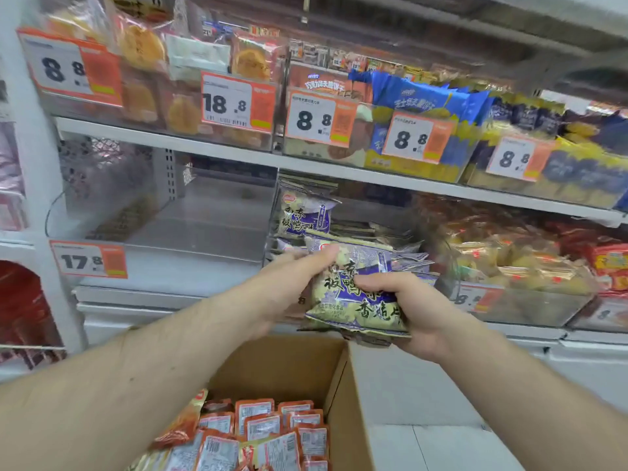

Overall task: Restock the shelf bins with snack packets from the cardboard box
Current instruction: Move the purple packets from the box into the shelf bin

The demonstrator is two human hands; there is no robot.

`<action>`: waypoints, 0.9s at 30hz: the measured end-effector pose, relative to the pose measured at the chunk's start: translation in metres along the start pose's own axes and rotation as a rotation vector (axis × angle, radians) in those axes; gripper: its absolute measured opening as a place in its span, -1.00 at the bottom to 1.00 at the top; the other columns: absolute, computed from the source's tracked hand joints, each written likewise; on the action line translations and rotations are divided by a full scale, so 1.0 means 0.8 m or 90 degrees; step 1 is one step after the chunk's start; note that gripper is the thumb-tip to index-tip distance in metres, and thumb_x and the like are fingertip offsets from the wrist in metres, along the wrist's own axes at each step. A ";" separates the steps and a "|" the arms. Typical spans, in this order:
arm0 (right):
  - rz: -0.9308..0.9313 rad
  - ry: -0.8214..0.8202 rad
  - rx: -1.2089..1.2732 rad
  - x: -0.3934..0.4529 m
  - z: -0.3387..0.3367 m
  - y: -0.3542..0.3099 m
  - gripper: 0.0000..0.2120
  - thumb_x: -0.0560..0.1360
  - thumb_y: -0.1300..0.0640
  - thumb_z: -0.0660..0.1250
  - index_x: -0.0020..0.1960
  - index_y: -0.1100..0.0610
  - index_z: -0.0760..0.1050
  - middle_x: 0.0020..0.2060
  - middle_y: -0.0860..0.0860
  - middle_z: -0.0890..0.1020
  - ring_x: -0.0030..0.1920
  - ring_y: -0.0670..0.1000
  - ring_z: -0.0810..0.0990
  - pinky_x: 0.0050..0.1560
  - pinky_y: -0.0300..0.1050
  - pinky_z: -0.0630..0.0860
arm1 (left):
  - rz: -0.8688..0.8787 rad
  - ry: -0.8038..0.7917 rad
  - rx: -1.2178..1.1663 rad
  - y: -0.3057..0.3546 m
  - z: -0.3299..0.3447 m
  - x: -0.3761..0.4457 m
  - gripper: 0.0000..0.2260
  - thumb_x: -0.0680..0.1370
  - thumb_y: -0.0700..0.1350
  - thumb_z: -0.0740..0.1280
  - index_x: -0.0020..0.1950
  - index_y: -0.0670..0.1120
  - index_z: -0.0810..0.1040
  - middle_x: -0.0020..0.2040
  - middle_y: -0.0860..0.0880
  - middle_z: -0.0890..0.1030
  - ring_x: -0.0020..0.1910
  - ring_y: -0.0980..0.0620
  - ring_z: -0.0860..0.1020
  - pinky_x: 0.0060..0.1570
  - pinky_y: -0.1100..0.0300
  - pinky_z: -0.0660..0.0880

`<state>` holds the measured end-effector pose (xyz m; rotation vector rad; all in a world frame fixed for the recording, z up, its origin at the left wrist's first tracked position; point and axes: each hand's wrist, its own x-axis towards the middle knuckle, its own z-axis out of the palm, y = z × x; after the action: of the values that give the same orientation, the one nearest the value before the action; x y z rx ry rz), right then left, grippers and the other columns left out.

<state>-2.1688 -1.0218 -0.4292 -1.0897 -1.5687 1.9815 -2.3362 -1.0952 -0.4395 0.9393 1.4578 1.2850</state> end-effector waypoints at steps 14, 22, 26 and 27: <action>-0.144 0.311 -0.051 0.153 -0.097 -0.099 -0.42 0.45 0.24 0.48 0.38 0.30 0.32 0.29 0.12 0.42 0.32 0.14 0.38 0.33 0.08 0.26 | 0.087 0.463 0.518 0.011 -0.042 0.140 -0.69 0.55 -0.18 0.31 0.30 -0.12 0.50 0.21 -0.20 0.60 0.17 -0.26 0.54 0.08 -0.03 0.50; -0.176 0.303 -0.137 0.248 -0.089 -0.114 -0.28 0.40 0.13 0.56 0.42 0.35 0.31 0.39 0.17 0.46 0.40 0.17 0.39 0.36 0.07 0.30 | 0.083 0.471 0.530 -0.002 -0.046 0.151 -0.54 0.47 -0.28 0.33 0.35 -0.03 0.52 0.16 -0.15 0.64 0.11 -0.26 0.57 0.03 0.05 0.51; -0.206 0.326 -0.222 0.278 -0.088 -0.106 -0.36 0.42 0.14 0.55 0.39 0.30 0.37 0.22 0.16 0.58 0.04 0.11 0.54 0.05 -0.11 0.42 | 0.074 0.463 0.550 -0.002 -0.049 0.154 -0.45 0.49 -0.28 0.30 0.47 0.02 0.41 0.28 -0.13 0.58 0.21 -0.24 0.53 0.10 0.05 0.49; -0.221 0.339 -0.234 0.283 -0.087 -0.105 -0.41 0.42 0.14 0.55 0.34 0.27 0.41 0.18 0.12 0.60 0.01 0.11 0.55 0.02 -0.12 0.43 | 0.074 0.461 0.553 -0.003 -0.050 0.154 -0.45 0.49 -0.29 0.29 0.47 0.02 0.41 0.28 -0.13 0.58 0.22 -0.25 0.53 0.10 0.06 0.48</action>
<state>-2.2701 -0.7921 -0.4304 -1.2443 -1.7001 1.0875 -2.4064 -0.9889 -0.4611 1.1592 2.6845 1.1096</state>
